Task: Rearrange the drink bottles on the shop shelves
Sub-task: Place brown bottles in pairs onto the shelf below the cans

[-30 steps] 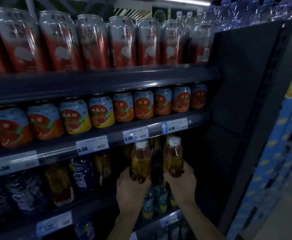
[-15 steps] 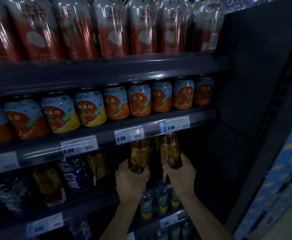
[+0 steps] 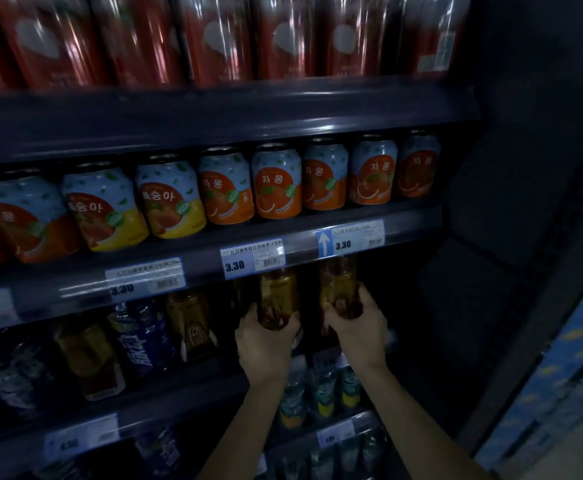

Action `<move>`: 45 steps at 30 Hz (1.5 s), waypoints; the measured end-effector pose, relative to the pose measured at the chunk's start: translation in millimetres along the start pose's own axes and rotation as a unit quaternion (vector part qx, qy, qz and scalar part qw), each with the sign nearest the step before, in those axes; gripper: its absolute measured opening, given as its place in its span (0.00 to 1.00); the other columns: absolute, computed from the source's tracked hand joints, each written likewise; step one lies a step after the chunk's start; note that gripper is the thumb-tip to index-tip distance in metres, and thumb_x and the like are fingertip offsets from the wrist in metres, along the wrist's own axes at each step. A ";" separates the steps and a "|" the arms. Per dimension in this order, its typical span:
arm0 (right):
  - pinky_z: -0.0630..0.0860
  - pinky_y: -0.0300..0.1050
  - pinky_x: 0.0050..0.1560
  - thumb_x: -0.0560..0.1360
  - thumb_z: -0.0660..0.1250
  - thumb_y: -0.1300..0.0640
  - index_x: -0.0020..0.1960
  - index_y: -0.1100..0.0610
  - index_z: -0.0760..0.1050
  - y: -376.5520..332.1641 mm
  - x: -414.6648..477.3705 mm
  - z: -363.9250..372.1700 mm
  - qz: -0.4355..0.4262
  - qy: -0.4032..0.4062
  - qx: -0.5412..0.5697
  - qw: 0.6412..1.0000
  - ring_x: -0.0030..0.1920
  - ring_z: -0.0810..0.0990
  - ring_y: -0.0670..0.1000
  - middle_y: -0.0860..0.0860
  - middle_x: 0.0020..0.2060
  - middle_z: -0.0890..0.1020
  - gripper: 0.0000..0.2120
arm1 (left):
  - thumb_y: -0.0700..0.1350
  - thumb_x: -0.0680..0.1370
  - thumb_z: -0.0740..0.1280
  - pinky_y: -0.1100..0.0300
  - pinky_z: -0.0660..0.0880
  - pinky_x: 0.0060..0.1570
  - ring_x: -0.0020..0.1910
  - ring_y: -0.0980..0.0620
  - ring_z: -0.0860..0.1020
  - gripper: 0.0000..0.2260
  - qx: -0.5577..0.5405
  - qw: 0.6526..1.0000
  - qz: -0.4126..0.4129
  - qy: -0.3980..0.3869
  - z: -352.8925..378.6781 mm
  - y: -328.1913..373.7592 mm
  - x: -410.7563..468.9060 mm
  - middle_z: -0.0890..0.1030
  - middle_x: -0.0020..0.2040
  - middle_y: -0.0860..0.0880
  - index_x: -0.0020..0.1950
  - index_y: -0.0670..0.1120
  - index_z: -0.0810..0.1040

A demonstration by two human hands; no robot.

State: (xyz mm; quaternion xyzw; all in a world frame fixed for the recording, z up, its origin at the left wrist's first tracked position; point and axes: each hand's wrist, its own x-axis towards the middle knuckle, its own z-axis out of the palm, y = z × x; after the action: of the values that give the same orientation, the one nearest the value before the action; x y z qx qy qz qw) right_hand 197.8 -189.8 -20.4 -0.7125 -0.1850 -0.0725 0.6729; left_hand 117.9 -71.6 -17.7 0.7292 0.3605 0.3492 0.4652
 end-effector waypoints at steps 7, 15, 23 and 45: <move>0.73 0.27 0.35 0.69 0.75 0.54 0.49 0.48 0.77 10.3 16.3 1.9 -0.001 0.011 -0.013 1.000 0.37 0.81 0.38 0.43 0.36 0.83 0.11 | 0.59 0.65 0.77 0.46 0.73 0.62 0.67 0.46 0.70 0.44 0.001 1.000 -0.006 0.011 13.0 -7.1 6.1 0.73 0.68 0.42 0.74 0.43 0.63; 0.71 0.24 0.38 0.69 0.75 0.57 0.59 0.50 0.75 21.9 20.3 5.2 -0.009 0.037 -0.002 0.999 0.41 0.80 0.34 0.40 0.40 0.82 0.20 | 0.61 0.66 0.75 0.49 0.67 0.64 0.72 0.46 0.63 0.43 0.027 0.999 0.018 0.003 20.0 -15.9 0.5 0.67 0.71 0.45 0.75 0.47 0.61; 0.68 0.36 0.61 0.68 0.76 0.47 0.71 0.54 0.65 38.3 3.9 4.9 0.018 0.051 -0.098 0.994 0.61 0.70 0.43 0.47 0.62 0.71 0.36 | 0.50 0.72 0.74 0.56 0.67 0.65 0.71 0.48 0.65 0.40 0.044 0.992 0.078 -0.090 2.3 -39.5 0.7 0.66 0.72 0.45 0.77 0.52 0.55; 0.72 0.32 0.45 0.68 0.76 0.54 0.60 0.57 0.74 55.0 32.6 -44.8 -0.014 0.071 -0.154 0.985 0.47 0.79 0.47 0.50 0.47 0.80 0.24 | 0.54 0.69 0.75 0.53 0.77 0.43 0.59 0.47 0.74 0.34 0.086 0.990 0.101 -0.045 78.8 -3.1 -23.7 0.71 0.61 0.47 0.69 0.53 0.62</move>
State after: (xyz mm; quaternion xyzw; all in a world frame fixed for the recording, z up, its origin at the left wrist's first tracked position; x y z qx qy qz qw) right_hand 254.2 -230.0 -56.5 -0.7984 -0.1332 -0.1596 0.5651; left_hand 172.0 -124.4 -50.2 0.8140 0.2925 0.3290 0.3790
